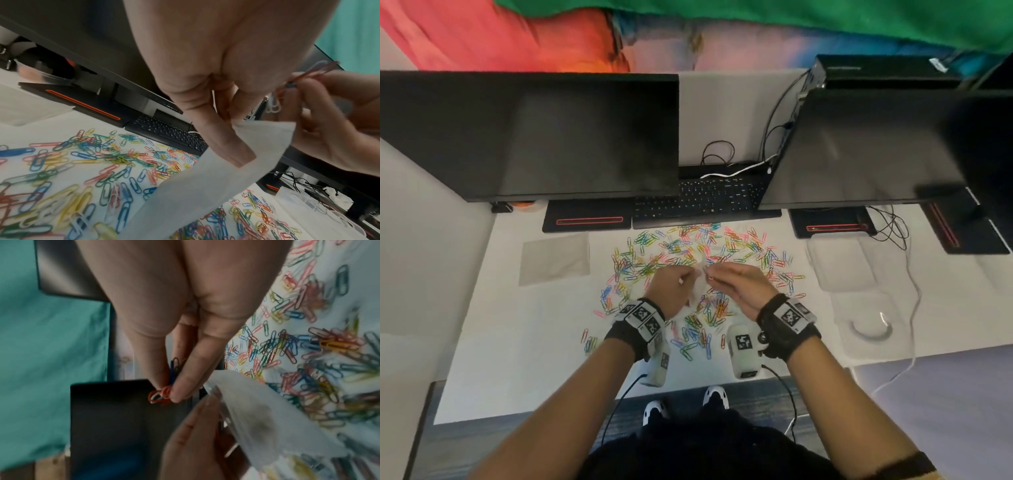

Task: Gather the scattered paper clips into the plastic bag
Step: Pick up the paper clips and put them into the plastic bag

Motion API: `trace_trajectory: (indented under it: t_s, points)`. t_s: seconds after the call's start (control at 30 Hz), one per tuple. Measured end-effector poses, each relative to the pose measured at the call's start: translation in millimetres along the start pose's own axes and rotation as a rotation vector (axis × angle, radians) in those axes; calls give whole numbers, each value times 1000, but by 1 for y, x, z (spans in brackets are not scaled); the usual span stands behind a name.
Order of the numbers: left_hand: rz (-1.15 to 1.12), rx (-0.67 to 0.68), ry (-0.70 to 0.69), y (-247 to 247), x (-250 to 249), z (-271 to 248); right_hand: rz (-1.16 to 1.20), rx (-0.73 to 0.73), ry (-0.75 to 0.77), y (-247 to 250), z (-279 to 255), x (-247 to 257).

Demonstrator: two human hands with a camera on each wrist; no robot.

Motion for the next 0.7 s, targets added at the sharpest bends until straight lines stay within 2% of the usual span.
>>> trace_trajectory:
  t_s: [0.27,0.4,0.47,0.53,0.6,0.7]
  points:
    - [-103,47,-10,-15,-8,2,-427,-235,98,17,19,-12]
    - [-64,26,-35,-14,-15,3,-423,-186,59,10,21,-11]
    - [-36,-13,-67,-9,-21,5,-509,-160,31,9,24,-13]
    - [22,-26,-115,-8,-28,6,-580,-198,12,12,25,-12]
    - [87,-29,-144,-6,-36,6,-726,-277,59,13,22,-3]
    - [143,-65,-162,-3,-41,8,-1103,-345,180,1,16,16]
Point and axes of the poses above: each hand's wrist, its own z-axis towards the middle knuckle, its own y-axis out of the back of the hand, x = y × z, the point moved 6 cm from there along z, towards the middle knuckle, and after that the axes turned 5 degrees about x, right-handed, at the moved point
